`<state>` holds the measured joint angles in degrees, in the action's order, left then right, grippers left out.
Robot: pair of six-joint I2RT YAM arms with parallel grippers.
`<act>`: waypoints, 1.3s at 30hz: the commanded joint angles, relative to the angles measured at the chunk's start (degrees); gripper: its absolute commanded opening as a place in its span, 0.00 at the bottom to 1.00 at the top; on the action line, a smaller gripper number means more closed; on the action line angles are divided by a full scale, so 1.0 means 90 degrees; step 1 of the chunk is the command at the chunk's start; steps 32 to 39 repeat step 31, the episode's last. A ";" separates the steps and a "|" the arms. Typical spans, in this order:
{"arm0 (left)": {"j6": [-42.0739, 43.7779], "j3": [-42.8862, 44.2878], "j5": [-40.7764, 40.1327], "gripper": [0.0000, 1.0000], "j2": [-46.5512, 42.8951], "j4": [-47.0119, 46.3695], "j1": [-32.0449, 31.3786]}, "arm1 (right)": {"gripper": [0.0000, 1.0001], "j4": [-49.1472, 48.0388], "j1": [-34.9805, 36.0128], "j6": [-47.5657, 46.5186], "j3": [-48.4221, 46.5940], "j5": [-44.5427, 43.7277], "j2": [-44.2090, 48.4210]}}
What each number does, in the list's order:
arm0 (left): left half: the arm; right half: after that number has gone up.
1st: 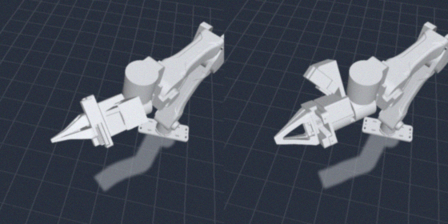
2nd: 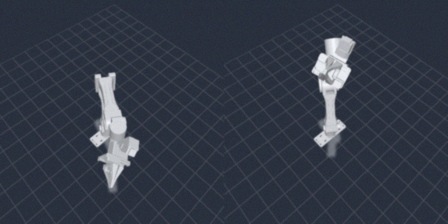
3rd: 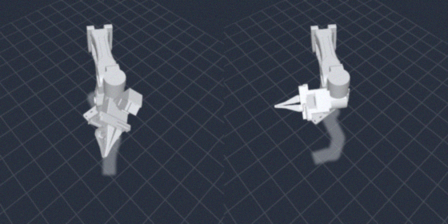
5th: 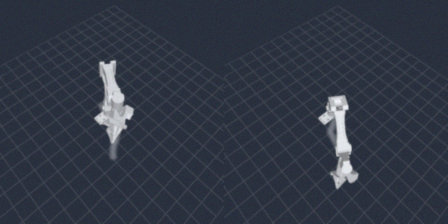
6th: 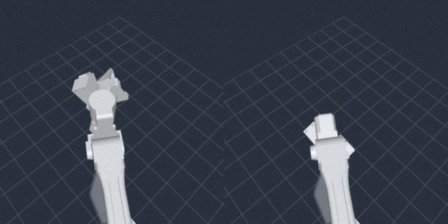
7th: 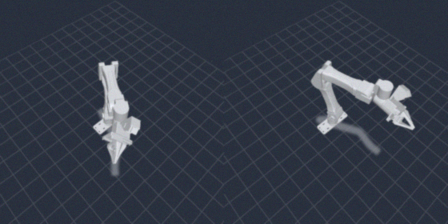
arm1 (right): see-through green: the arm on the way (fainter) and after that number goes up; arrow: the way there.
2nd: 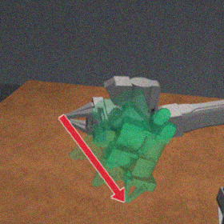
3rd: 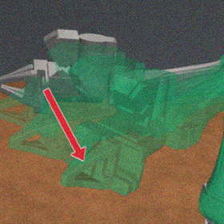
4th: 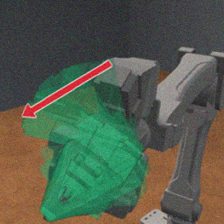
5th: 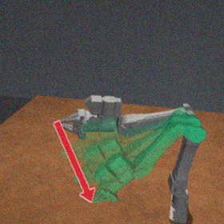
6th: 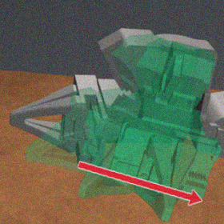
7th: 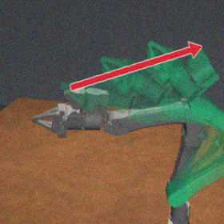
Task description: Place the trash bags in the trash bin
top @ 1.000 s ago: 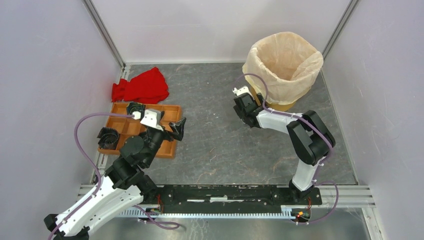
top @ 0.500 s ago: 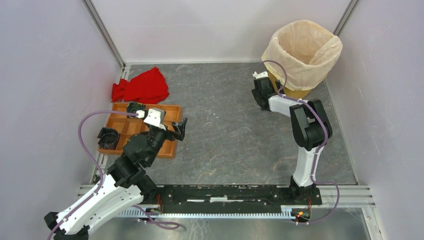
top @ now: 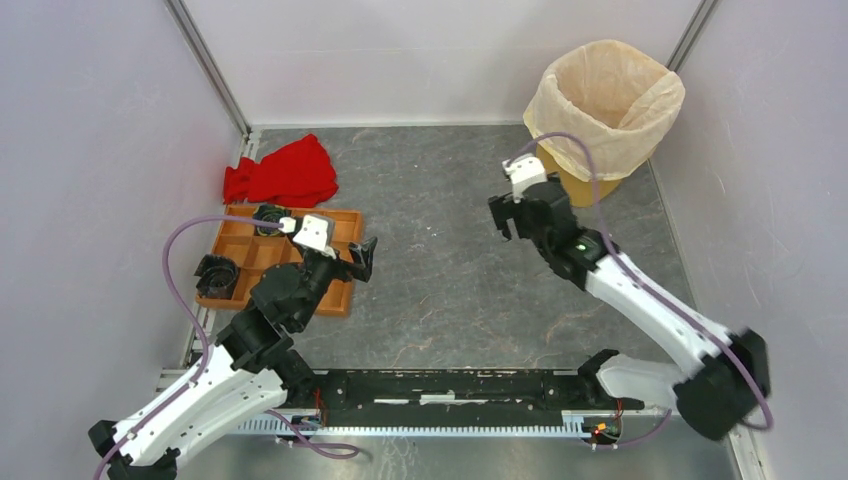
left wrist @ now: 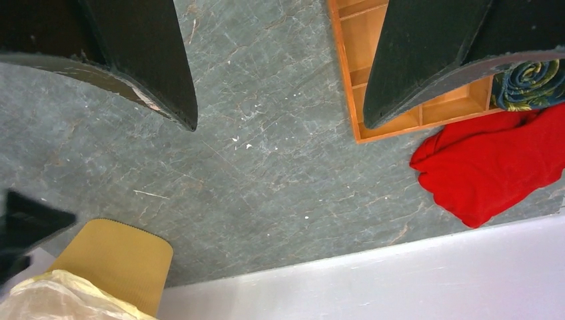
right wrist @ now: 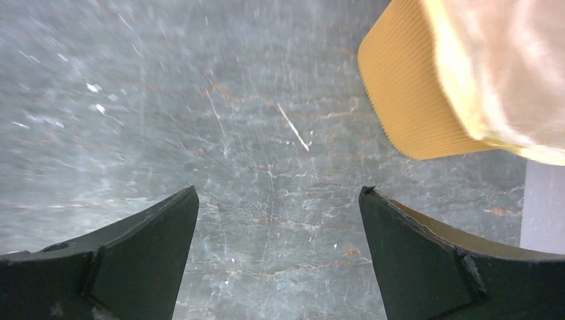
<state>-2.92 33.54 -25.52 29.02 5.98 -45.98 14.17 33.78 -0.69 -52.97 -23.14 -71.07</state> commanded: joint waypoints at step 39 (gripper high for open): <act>-0.0434 0.5610 0.0538 1.00 0.2056 0.1768 0.0021 | 0.98 0.1587 -0.0047 -0.0754 -0.2889 0.0086 0.3822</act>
